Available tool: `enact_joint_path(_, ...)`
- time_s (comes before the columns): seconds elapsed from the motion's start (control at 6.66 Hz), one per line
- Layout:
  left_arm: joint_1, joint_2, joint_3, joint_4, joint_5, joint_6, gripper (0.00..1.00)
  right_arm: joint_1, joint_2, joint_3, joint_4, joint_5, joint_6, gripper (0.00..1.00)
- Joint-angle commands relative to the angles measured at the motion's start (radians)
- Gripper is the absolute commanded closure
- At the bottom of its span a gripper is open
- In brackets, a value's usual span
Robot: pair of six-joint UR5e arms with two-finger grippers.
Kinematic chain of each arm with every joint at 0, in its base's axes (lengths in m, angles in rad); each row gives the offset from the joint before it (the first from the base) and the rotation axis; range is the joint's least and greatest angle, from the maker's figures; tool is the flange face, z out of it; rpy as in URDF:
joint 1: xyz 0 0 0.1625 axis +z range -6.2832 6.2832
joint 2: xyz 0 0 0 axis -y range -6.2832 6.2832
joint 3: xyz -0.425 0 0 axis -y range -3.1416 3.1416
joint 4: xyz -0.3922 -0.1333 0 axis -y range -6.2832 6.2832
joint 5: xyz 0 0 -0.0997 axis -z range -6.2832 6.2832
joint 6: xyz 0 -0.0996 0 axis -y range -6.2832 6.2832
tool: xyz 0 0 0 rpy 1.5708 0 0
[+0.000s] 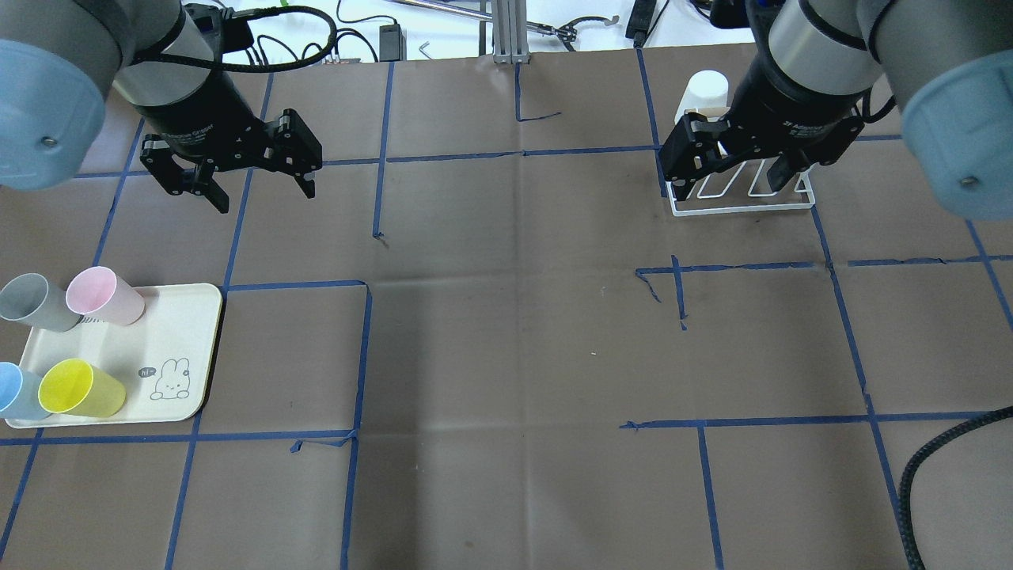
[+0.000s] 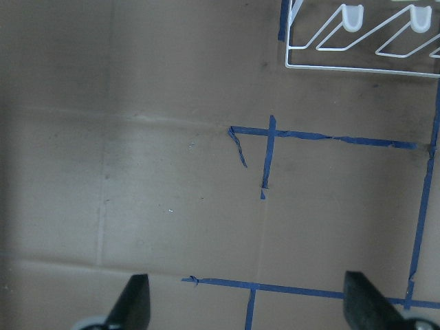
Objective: Transfer IKEA cup to right arm and place on rack
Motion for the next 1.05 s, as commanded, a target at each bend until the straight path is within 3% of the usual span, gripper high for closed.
enact_joint_path(0.0,0.000,-0.002,0.001,0.000,0.000,0.014,0.01,-0.001,-0.001,0.022,0.009,-0.011,-0.014,0.00)
enact_joint_path(0.9,-0.002,-0.003,0.003,-0.002,-0.002,0.061,0.01,-0.001,0.001,0.024,0.020,-0.012,0.002,0.00)
